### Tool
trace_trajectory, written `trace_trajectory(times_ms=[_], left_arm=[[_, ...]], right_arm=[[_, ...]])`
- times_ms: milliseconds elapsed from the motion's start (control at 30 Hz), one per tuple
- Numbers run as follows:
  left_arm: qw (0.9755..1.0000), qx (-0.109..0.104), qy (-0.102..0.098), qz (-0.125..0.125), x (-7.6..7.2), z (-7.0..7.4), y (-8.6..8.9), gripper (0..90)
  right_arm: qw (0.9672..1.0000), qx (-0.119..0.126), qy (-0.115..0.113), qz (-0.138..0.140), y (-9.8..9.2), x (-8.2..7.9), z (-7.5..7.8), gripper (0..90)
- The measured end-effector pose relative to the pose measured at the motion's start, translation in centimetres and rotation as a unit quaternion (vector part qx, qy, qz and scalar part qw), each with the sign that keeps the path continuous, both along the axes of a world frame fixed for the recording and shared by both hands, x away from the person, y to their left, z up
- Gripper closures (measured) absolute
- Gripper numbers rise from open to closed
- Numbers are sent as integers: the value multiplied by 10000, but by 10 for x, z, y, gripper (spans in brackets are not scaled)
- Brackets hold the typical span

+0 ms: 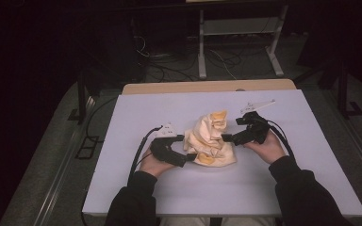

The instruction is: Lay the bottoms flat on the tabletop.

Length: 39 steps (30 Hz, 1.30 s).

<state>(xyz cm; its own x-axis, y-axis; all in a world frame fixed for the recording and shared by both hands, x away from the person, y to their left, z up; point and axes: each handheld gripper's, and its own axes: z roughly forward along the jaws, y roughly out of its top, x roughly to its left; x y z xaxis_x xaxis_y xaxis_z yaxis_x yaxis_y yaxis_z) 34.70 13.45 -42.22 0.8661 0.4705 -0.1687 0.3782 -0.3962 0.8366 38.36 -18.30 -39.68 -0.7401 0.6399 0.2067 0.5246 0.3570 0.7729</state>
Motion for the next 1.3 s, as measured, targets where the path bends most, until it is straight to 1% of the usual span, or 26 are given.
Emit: trace_trajectory(times_ms=[33,67,100,133,167,233,333,400,433,467,567,700,767,833,900,967,1000,1033,1067,1100,1133,1167,1200,1233,1267,1300], left_arm=[[10000,0,0,0,0,0,0,117],[9999,-40,90,29,2,-4,2,133],[9999,-40,90,29,2,-4,2,139],[9998,35,206,9,3,-8,2,144],[9998,35,206,9,3,-8,2,147],[9995,152,265,-30,3,-11,1,162],[9990,178,399,-70,3,-15,-1,186],[9982,226,551,-110,3,-19,-3,226],[9977,283,598,-152,4,-21,-4,226],[9968,340,690,-202,5,-24,-6,256],[9966,293,757,-156,6,-25,-6,279],[9966,191,800,-65,7,-26,-3,367],[9963,209,834,-44,8,-26,-3,399],[9957,153,910,20,8,-27,-3,434],[9947,93,1003,185,8,-29,-3,455],[9927,-14,1156,337,8,-31,-4,478],[9919,-49,1199,424,7,-31,-4,510],[9911,-53,1238,483,7,-31,-5,510],[9904,-8,1274,527,7,-31,-6,542],[9904,-8,1274,527,7,-31,-6,559],[9910,51,1232,528,6,-32,-7,575],[9910,51,1232,528,6,-32,-7,587],[9911,74,1223,516,7,-32,-6,587],[9911,79,1233,501,7,-32,-6,596],[9905,73,1276,509,7,-33,-6,606],[9903,80,1292,510,7,-33,-6,632]], right_arm=[[10000,38,0,29,0,1,-1,77],[10000,67,18,9,0,2,-2,83],[10000,67,18,9,0,2,-2,83],[9999,128,32,-40,1,5,-4,84],[9999,128,32,-40,1,5,-4,84],[9998,181,103,-75,1,8,-8,99],[9997,166,193,-70,1,11,-11,102],[9995,127,282,-70,2,13,-15,112],[9995,127,282,-70,2,13,-15,112],[9994,131,311,-61,3,14,-16,125],[9994,133,313,-56,4,15,-18,129],[9993,152,337,-65,7,17,-19,137],[9994,102,327,-83,9,18,-19,145],[9994,69,321,-102,12,19,-19,165],[9994,98,321,-94,12,20,-19,184],[9993,162,311,-133,13,22,-19,235],[9992,199,319,-157,14,23,-20,268],[9990,253,337,-152,14,24,-21,327],[9987,361,335,-120,16,25,-22,430],[9987,361,335,-120,16,25,-22,430],[9987,408,284,-98,18,23,-20,555],[9989,414,200,-85,17,22,-18,623],[9989,414,200,-85,17,22,-18,623],[9987,473,158,-78,16,21,-16,680],[9984,535,169,-76,15,20,-15,725],[9980,604,157,-119,13,20,-12,767]])
